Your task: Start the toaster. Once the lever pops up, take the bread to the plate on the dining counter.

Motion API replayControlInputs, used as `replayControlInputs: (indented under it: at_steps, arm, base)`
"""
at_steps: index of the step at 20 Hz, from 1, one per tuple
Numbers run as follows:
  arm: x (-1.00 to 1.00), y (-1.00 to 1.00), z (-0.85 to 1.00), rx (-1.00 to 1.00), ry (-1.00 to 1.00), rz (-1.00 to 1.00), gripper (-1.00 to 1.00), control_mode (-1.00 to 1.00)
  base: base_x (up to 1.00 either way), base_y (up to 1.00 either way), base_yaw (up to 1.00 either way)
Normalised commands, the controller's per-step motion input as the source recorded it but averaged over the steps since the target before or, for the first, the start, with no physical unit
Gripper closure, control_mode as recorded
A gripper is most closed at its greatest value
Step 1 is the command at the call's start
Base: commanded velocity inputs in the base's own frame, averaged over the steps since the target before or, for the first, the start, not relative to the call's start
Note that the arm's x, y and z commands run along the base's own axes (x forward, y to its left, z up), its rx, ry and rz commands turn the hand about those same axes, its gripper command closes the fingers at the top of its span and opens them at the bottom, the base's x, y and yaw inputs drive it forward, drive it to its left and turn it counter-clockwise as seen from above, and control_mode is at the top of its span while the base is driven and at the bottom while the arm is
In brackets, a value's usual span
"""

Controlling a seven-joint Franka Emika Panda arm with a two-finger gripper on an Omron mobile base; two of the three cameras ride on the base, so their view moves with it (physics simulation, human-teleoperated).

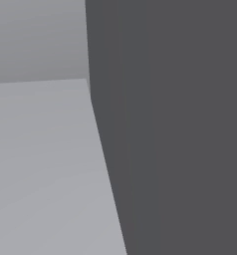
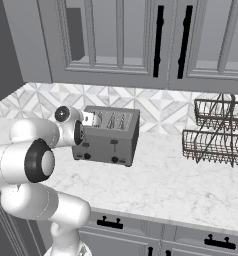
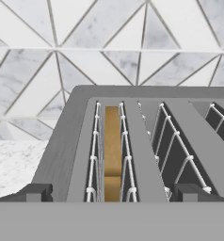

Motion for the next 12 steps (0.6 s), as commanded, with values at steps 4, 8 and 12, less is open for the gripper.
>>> replayControlInputs:
  at_steps: [4, 8, 12]
  arm:
    - [0.0, 0.0, 0.0, 0.0, 0.0, 0.0, -1.0, -1.0]
    - [0.0, 0.0, 0.0, 0.0, 0.0, 0.0, -1.0, -1.0]
    - [0.0, 0.0, 0.0, 0.0, 0.0, 0.0, -1.0, -1.0]
  base:
    - [0.0, 0.0, 0.0]
    - [0.0, 0.0, 0.0]
    - [0.0, 0.0, 0.0]
